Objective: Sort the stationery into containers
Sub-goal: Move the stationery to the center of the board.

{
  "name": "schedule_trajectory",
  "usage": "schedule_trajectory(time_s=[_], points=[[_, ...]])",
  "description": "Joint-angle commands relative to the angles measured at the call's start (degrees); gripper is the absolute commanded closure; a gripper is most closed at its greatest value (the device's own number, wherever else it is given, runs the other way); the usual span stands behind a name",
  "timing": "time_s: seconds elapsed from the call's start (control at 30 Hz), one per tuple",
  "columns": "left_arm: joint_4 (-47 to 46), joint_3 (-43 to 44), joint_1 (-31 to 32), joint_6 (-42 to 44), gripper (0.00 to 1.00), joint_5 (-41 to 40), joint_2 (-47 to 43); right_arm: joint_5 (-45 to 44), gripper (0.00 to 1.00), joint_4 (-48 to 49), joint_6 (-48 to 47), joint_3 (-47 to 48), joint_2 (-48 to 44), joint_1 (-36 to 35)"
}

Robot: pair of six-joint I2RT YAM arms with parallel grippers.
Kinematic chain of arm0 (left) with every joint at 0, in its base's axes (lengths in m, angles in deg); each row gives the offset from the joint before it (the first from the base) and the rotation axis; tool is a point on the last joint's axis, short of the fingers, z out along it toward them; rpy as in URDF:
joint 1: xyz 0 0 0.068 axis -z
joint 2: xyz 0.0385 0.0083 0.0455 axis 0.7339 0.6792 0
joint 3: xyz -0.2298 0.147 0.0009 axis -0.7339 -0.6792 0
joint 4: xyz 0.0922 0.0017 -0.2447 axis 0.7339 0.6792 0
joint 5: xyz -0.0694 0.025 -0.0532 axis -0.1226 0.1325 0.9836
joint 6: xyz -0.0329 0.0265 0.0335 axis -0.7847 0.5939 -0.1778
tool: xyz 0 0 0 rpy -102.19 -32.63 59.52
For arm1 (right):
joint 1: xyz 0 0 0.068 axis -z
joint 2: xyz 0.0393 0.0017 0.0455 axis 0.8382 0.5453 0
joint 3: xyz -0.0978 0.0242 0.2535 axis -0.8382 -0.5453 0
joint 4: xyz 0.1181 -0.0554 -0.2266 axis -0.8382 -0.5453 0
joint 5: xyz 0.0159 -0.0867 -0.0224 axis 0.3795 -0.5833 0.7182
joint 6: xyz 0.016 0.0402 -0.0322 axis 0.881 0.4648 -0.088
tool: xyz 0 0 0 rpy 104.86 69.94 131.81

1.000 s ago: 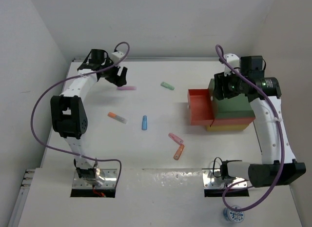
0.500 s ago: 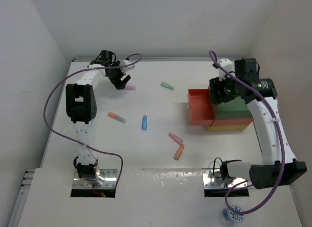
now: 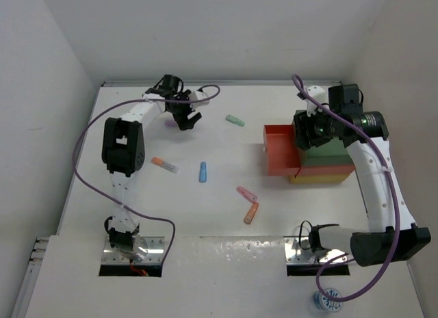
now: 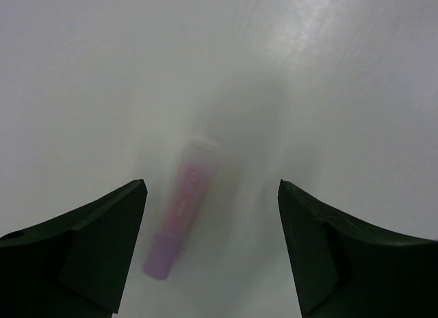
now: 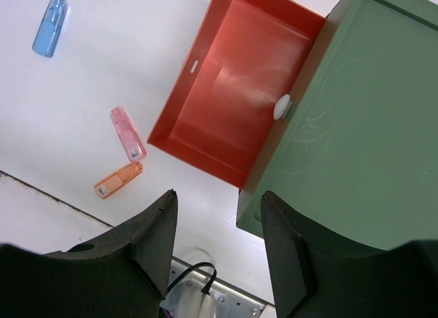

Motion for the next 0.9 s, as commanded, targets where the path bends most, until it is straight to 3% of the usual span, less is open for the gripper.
schedule_trajectory(time_s=[0.0,0.33,0.87], points=[[1.1,12.95,-1.9,0.41,0.16,-2.25,4.5,0.43,0.48,-0.06,-1.1,0.8,0.01,-0.48],[-0.82,15.64,-2.52,5.06,0.15,-7.97,10.49,0.34,0.48,0.03,-1.1,-0.34,0.19,-0.66],[5.16,10.99,-8.14,5.68,0.18,-1.12,10.93,0.26,0.48,0.03,-1.27,0.45,0.98,-1.27]])
